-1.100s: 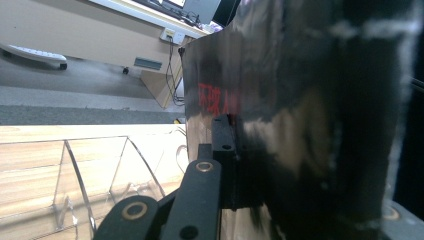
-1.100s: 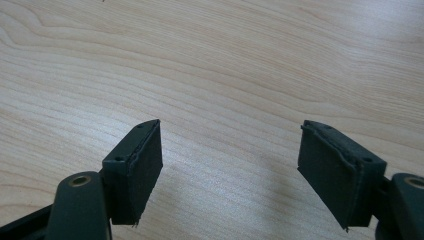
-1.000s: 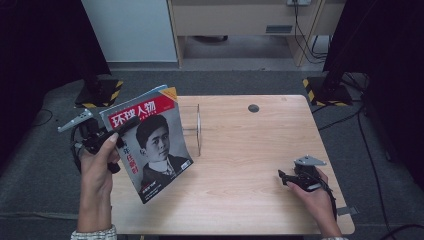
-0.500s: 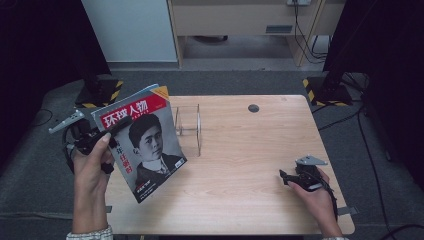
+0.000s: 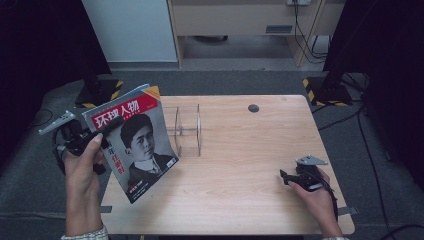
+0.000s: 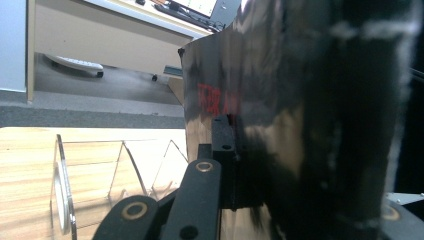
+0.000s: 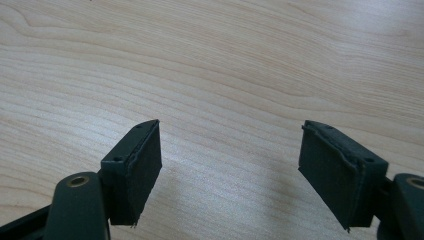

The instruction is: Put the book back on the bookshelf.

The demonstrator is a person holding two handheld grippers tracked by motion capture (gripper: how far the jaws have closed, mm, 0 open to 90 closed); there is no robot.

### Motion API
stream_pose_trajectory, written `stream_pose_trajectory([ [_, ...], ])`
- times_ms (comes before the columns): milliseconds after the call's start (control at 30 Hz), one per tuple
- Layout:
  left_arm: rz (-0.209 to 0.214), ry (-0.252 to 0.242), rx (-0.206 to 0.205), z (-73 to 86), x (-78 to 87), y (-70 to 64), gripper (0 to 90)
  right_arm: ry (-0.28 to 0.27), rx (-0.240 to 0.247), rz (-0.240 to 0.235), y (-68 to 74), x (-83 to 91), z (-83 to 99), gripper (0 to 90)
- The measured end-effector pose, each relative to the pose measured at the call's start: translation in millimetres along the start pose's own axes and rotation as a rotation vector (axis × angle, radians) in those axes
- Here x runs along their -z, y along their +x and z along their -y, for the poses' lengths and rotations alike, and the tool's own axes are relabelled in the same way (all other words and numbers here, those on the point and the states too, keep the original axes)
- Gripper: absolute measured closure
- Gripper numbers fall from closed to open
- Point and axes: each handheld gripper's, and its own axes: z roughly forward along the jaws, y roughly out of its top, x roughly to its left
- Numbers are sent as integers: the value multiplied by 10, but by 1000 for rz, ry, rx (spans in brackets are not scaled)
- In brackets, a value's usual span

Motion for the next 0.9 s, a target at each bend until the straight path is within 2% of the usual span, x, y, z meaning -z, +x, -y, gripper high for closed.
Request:
stream_pose_trajectory([
  [200,-1,6,-6,-16,34,6,862,0,1,0,0,-1,0,254],
  [367,-35,17,-21,-21,74,46,862,2,0,1,0,-2,2,254],
  [600,-55,-3,-19,-43,179,107,862,-1,-2,4,-7,-3,4,254],
  [800,-90,-1,-35,-66,267,141,861,3,0,3,-4,-4,5,254],
  [900,-92,0,-34,-66,278,153,862,4,-1,3,-3,-7,6,254],
])
